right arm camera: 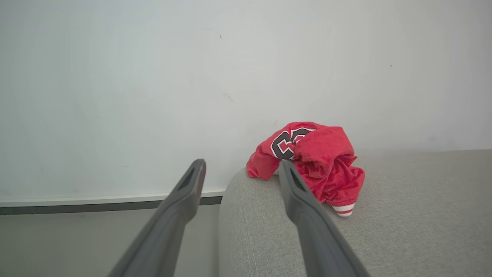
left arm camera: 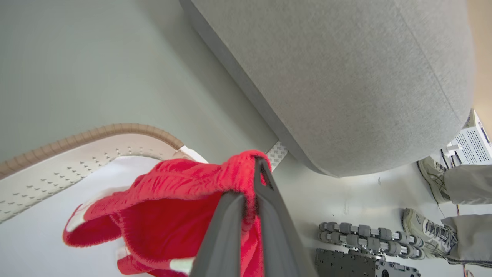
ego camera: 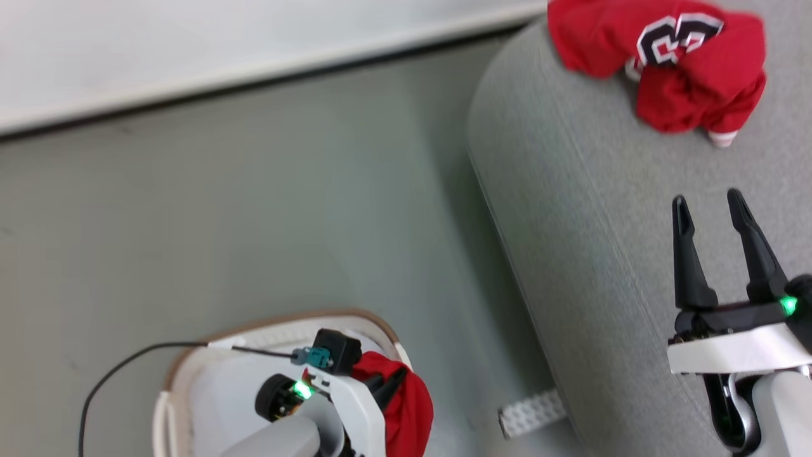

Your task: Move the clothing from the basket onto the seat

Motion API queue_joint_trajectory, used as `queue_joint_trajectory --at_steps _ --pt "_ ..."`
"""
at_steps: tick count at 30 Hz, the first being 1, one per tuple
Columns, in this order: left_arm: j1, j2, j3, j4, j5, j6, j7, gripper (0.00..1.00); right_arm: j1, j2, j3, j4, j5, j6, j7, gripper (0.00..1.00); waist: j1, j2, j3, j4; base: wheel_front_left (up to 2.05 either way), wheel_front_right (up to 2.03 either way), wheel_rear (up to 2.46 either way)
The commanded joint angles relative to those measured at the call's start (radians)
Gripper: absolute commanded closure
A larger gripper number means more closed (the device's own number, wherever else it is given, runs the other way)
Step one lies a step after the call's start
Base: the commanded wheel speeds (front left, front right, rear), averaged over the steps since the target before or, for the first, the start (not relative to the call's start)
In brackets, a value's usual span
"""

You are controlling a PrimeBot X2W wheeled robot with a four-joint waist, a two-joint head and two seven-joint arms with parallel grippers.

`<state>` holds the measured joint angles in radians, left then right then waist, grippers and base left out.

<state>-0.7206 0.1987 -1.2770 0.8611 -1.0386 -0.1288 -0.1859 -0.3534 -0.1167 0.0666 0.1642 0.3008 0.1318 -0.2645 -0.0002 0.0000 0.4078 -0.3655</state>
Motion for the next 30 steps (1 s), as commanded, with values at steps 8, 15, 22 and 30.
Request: queue_joint_trajectory --at_steps 8,15,22,30 --pt "0.023 -0.004 0.040 -0.072 0.006 -0.002 -0.079 1.00 0.105 -0.038 0.017 0.025 0.015 -0.002 0.000 0.00 0.0002 0.0000 -0.288 0.142 0.00 0.00 0.00" --pt "0.037 0.040 0.254 -0.257 0.156 0.022 -0.079 1.00 0.169 -0.032 0.014 0.028 0.033 -0.002 0.000 0.00 0.0002 0.0000 -0.364 0.196 0.00 0.00 0.00" --pt "0.005 0.082 0.379 -0.396 0.245 0.077 -0.079 1.00 0.189 -0.019 0.051 0.029 0.037 -0.002 0.000 0.00 0.0002 0.0000 -0.406 0.212 0.00 0.00 0.00" --pt "-0.053 0.116 0.439 -0.479 0.267 0.126 -0.079 1.00 0.195 -0.024 0.093 0.018 0.039 -0.002 0.000 0.00 0.0002 0.0000 -0.427 0.227 0.00 0.00 0.00"
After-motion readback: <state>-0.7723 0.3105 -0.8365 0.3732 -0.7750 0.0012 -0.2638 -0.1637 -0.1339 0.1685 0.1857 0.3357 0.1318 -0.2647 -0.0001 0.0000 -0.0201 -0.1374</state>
